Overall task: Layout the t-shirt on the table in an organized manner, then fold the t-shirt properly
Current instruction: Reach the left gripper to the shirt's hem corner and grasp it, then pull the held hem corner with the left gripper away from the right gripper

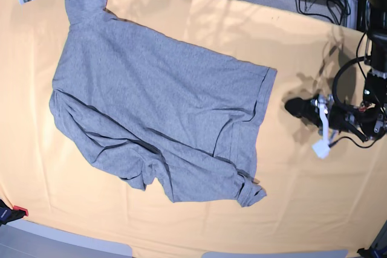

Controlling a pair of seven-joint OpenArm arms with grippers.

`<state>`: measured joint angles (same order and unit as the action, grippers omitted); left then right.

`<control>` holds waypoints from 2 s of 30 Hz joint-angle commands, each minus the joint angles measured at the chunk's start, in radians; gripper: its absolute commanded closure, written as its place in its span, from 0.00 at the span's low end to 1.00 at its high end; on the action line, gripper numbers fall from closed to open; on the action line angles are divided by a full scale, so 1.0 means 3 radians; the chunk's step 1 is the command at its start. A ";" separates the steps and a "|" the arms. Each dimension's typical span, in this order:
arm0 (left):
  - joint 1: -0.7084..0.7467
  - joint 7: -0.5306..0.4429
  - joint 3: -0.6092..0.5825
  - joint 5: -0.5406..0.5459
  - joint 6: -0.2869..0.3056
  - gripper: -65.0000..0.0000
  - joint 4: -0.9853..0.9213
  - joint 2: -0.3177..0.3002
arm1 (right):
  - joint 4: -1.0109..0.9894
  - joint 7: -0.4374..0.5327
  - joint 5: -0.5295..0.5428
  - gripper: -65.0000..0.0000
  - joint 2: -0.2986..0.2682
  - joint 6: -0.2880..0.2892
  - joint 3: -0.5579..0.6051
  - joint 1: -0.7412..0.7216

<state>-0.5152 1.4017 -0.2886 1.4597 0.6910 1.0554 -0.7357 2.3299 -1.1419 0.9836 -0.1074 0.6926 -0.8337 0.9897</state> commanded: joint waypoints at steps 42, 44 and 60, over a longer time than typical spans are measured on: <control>0.1965 -0.0264 0.1780 -0.1073 -0.0420 0.62 0.1001 0.1227 | 0.0053 0.0083 0.0047 0.63 -0.0022 0.0019 -0.0023 0.0043; 0.1944 -0.0350 0.1780 -0.1160 -0.0422 0.91 0.1002 0.1223 | 0.0053 0.0083 0.0046 0.63 -0.0022 0.0019 -0.0023 0.0043; 0.2195 -0.0032 0.2401 -0.0511 -0.0280 1.00 0.2061 0.0816 | 0.0088 0.0191 0.0057 0.63 -0.0023 0.0019 -0.0023 -0.0076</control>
<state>0.1543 1.4078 0.4236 1.2789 0.6060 1.6592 -0.4725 2.3386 -1.1069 0.9867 -0.1059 0.6926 -0.8337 0.9531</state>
